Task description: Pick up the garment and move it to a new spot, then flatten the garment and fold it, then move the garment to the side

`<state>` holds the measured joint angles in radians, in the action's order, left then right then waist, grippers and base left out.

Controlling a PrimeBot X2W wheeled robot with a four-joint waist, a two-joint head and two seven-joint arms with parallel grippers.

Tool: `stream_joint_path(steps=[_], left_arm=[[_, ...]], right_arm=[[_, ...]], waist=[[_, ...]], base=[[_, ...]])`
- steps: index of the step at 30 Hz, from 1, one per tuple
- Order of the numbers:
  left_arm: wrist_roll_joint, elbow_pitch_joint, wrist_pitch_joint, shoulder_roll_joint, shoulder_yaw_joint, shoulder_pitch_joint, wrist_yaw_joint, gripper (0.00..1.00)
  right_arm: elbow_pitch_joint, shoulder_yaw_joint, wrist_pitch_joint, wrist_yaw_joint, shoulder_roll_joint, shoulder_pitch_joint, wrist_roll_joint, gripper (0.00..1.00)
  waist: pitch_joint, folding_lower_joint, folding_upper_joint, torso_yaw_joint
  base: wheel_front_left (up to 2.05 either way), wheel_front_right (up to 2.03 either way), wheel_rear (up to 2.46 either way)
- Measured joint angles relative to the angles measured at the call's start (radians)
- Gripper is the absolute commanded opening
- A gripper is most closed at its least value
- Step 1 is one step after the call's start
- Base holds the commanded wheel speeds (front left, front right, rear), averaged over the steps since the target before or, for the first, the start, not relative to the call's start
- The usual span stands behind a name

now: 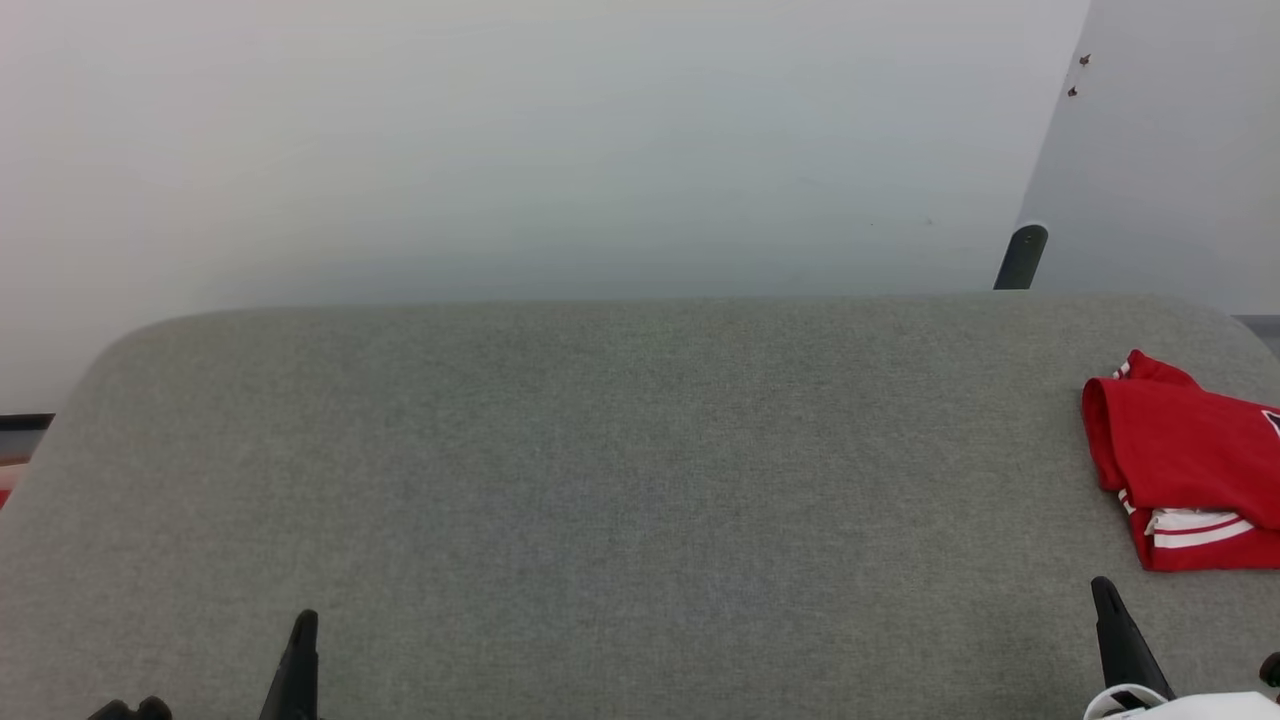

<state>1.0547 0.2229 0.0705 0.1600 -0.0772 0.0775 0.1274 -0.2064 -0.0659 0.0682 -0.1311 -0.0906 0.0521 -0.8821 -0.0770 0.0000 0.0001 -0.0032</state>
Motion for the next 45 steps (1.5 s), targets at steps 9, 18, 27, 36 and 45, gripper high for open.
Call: stream_joint_path(steps=[9,18,27,36,45], left_arm=[[0.082,0.004,-0.028,-0.016,-0.006,-0.027,0.000,0.00],[0.157,0.007,-0.053,-0.032,-0.011,-0.052,0.000,0.00],[0.227,0.010,-0.078,-0.046,-0.016,-0.077,0.000,0.00],[0.293,0.013,-0.098,-0.059,-0.020,-0.097,0.000,0.00],[0.353,0.015,-0.117,-0.070,-0.024,-0.117,0.000,0.00]], right_arm=[[-0.006,-0.009,-0.027,0.000,0.005,-0.023,-0.111,0.00],[-0.011,-0.015,-0.052,0.000,0.011,-0.045,-0.210,0.00],[-0.015,-0.021,-0.077,0.000,0.016,-0.064,-0.301,0.00],[-0.020,-0.026,-0.096,0.000,0.021,-0.083,-0.382,0.00],[-0.025,-0.030,-0.118,0.000,0.026,-0.101,-0.468,0.00]], waist=[[0.009,0.0000,0.0000,0.000],[0.018,0.0000,0.0000,0.001],[0.027,0.0000,0.0000,0.001],[0.036,0.0000,0.0000,0.001],[0.045,0.0000,0.0000,0.002]], base=[[0.00,0.00,0.00],[0.00,0.00,0.00],[0.00,0.00,0.00],[0.00,0.00,0.00],[0.00,0.00,0.00]])
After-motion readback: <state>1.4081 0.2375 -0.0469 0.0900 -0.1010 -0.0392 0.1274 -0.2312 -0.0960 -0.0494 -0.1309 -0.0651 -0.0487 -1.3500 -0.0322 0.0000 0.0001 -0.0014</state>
